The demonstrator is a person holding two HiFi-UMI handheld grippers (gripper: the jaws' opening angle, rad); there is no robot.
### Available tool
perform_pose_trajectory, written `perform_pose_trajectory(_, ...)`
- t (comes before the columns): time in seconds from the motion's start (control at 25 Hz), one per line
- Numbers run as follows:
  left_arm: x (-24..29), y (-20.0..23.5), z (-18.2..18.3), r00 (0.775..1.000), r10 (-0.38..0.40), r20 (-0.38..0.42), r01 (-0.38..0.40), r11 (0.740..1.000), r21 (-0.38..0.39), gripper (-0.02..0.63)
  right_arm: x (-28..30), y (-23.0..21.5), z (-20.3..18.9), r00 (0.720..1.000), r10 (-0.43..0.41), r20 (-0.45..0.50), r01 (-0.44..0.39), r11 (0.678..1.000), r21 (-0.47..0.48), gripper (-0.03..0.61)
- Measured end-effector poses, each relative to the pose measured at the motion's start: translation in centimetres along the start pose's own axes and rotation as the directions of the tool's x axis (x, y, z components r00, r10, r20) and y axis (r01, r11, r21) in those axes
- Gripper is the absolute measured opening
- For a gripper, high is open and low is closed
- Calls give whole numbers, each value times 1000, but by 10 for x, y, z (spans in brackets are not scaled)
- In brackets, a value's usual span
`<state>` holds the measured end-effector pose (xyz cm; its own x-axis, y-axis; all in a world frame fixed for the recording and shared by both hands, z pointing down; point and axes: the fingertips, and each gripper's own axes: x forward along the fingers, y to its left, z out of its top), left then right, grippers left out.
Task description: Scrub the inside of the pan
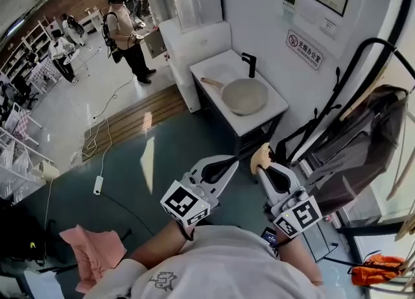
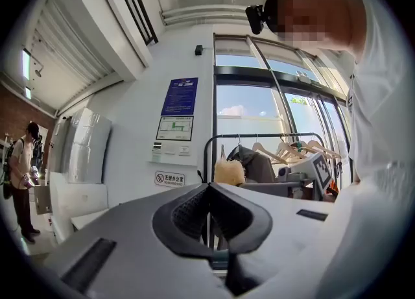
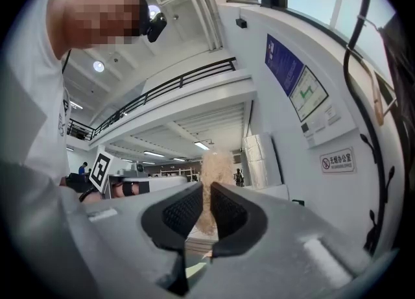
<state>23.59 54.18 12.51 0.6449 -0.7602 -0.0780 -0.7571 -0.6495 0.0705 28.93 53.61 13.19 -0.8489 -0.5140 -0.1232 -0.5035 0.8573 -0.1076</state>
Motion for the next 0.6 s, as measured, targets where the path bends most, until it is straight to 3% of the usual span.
perform_pose_trajectory(0.32,-18,46,-3,1000,-12,-12,11,1000,-12,2,47,7,-16,999,-7,-34,7,1000,13,38)
perform_pose_trajectory(0.6,-41,119,-5,999,-39,-13,38,999,-31,2,120,13,-36,997,-26,-70,27,999,17,38)
